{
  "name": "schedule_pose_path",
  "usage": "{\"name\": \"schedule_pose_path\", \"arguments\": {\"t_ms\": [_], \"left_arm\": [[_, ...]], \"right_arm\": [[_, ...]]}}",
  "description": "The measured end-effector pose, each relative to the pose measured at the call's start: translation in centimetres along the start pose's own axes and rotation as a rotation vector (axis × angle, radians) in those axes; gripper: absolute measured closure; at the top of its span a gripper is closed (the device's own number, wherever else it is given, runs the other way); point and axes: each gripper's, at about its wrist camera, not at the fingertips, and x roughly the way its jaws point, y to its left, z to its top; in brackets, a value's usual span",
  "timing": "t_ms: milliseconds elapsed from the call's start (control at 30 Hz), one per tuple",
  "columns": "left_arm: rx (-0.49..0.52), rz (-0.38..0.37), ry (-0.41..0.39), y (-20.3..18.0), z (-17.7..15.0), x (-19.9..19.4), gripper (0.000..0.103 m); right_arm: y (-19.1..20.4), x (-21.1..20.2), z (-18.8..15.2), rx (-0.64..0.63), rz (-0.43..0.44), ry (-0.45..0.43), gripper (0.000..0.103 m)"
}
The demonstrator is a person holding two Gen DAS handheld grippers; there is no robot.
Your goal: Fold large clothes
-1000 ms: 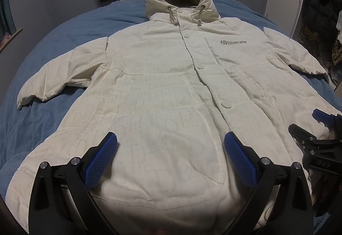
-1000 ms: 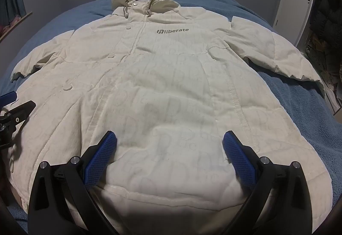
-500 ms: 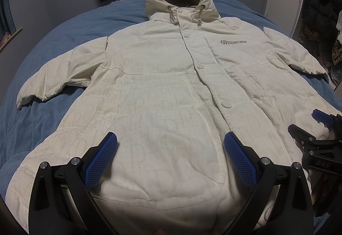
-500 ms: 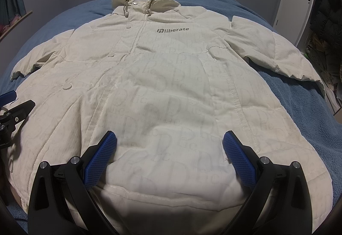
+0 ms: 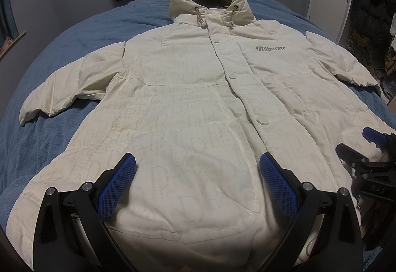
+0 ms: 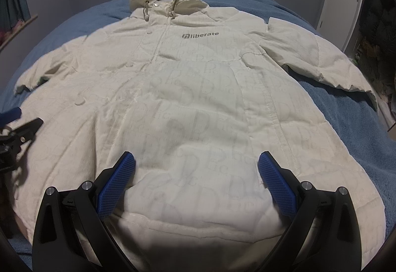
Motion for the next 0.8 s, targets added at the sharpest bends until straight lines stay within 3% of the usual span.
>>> {"name": "schedule_pose_path", "arguments": {"t_ms": [200,367,600,700,800], "left_arm": [[-0.013,-0.014,-0.036,0.2,0.3,-0.8,0.006],[-0.007,-0.046,-0.135,0.2,2.2,-3.4,0.006],[0.042,-0.019,-0.207,-0.5,5.5,-5.1,0.006],[0.056,-0.026,-0.251,-0.4,6.7,-5.4,0.006],[0.047,-0.067,-0.234,0.2,8.1,-4.9,0.006]], "right_arm": [[-1.1,-1.8,0.9,0.078,0.039,-0.047,0.006],[-2.8,-4.4,2.6,0.108,0.015,-0.146,0.006],[-5.2,-7.3,5.0,0.083,-0.103,-0.28,0.006],[-6.2,-7.7,6.3,0.076,-0.165,-0.294,0.006],[-7.2,-7.7,7.6,0.076,-0.226,-0.299,0.006]]}}
